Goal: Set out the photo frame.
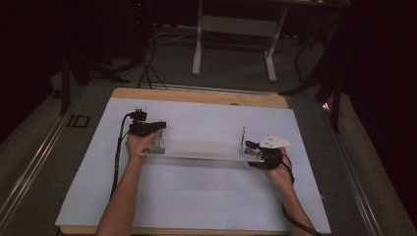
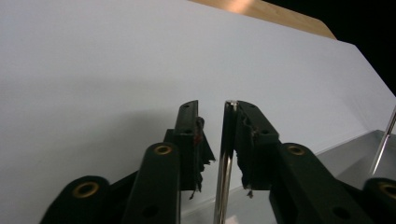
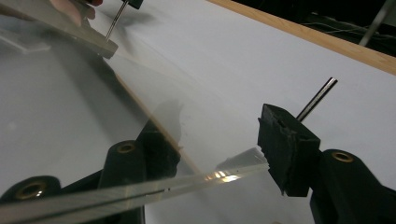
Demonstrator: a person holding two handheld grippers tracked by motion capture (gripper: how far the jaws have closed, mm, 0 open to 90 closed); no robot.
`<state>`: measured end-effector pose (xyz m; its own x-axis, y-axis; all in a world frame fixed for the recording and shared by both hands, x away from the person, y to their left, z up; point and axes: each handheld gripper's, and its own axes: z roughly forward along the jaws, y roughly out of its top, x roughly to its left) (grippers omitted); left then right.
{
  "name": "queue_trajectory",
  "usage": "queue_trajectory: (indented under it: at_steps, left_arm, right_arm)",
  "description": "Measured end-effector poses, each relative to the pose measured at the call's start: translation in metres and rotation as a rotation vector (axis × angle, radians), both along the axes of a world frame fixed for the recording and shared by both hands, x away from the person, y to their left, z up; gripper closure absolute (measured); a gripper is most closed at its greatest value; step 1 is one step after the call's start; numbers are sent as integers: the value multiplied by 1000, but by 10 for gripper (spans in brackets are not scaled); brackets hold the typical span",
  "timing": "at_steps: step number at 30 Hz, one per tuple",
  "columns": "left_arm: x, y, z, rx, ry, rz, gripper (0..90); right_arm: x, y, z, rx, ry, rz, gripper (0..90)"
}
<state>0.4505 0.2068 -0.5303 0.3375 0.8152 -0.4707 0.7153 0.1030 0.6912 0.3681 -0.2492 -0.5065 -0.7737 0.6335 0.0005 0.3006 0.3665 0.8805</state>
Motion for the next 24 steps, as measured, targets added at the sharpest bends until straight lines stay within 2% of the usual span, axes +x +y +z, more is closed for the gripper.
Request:
queue_trajectory:
  at_steps: [2, 4, 8, 9, 10, 11, 17, 18, 24]
  left_arm:
    - [-4, 2, 0, -33, -18, 8, 663]
    - [-10, 3, 1, -20, -46, 13, 652]
    - [-16, 4, 3, -3, -69, 13, 632]
    - [-21, 5, 5, 35, -92, 10, 619]
    - [-21, 5, 5, 35, -92, 10, 614]
    - [-26, 6, 8, 65, -115, 1, 607]
    - [-40, 16, 15, 68, -164, 4, 598]
    - [-46, 19, 17, 70, -182, -7, 596]
    - [-62, 28, 17, 100, -222, -36, 581]
  right_arm:
    - [1, 0, 1, 4, 2, -2, 467]
    - [1, 0, 1, 6, 4, -4, 467]
    - [1, 0, 1, 6, 6, -5, 466]
    - [1, 0, 1, 5, 6, -5, 467]
    - [1, 0, 1, 5, 6, -5, 467]
    - [1, 0, 1, 7, 5, -6, 466]
    - [2, 0, 2, 12, 8, -10, 466]
    - [2, 0, 2, 12, 9, -11, 467]
    - [3, 0, 3, 12, 9, -14, 466]
